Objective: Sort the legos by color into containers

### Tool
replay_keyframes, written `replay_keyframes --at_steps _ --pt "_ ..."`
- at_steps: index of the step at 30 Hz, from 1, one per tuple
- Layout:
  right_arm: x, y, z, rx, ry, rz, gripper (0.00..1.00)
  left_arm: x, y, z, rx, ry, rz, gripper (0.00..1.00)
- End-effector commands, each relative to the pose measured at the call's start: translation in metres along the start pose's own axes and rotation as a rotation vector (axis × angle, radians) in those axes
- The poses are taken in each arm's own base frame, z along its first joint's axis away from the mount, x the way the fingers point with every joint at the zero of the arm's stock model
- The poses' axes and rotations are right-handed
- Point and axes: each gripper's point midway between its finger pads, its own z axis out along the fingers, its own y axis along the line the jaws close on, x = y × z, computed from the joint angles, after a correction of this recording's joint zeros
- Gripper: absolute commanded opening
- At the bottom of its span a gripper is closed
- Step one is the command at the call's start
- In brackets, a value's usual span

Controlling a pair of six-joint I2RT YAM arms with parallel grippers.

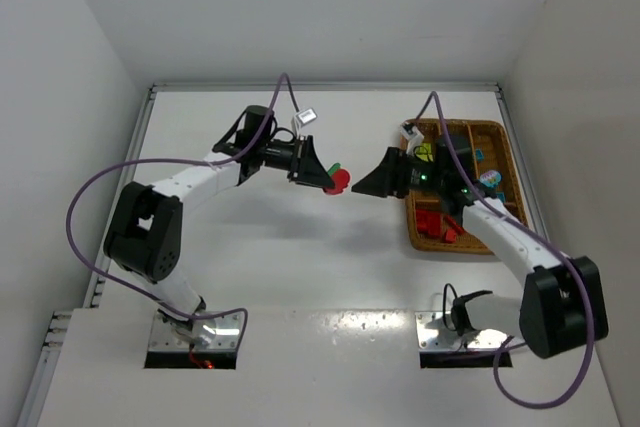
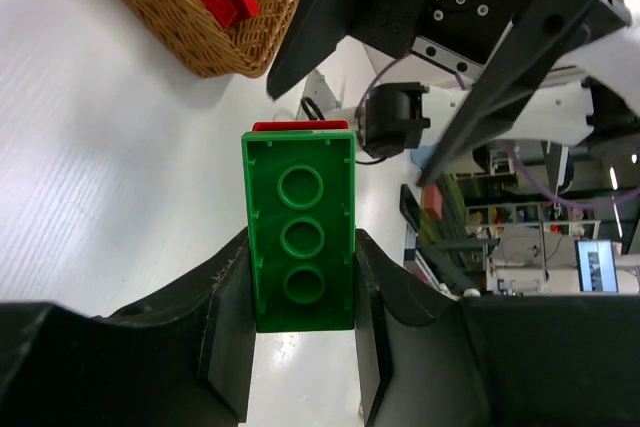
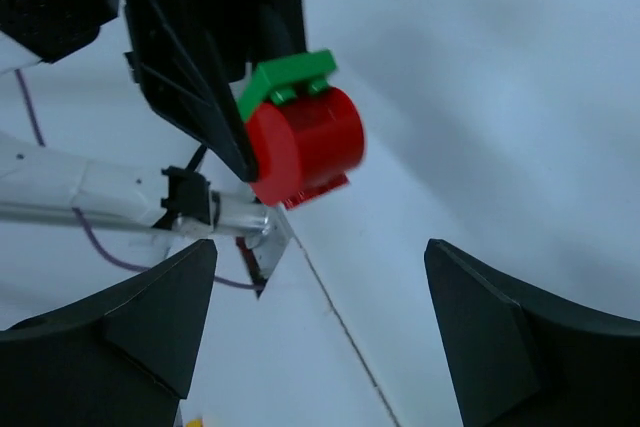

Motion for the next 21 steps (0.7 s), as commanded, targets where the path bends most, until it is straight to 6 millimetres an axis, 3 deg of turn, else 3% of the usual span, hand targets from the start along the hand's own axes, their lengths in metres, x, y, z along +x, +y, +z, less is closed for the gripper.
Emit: replay_keyframes --at_steps 1,6,11,18,20,21 --pt "-0.028 0.058 0.012 -0.234 -0.001 -0.169 0.86 -0.009 -0.034 -0.004 0.071 -0.006 0.146 0.00" --pt "-0.027 0.052 0.036 -0.246 0.009 -0.125 0.78 -0.010 -0.037 -0.005 0.073 -0.009 0.155 0.00" --pt "-0.030 0.044 0.045 -0.244 0.002 -0.088 0.59 -0.010 -0.040 -0.006 0.075 -0.012 0.163 0.00" --pt "-0.024 0.041 0.050 -0.276 -0.009 -0.041 0.56 -0.009 -0.044 -0.007 0.084 -0.009 0.172 0.00" --pt "-0.027 0.046 0.051 -0.304 -0.013 -0.036 0.52 -0.010 -0.048 -0.009 0.086 -0.012 0.180 0.00" --pt "-0.025 0.049 0.053 -0.315 -0.009 -0.033 0.45 -0.010 -0.048 -0.009 0.086 -0.012 0.180 0.00"
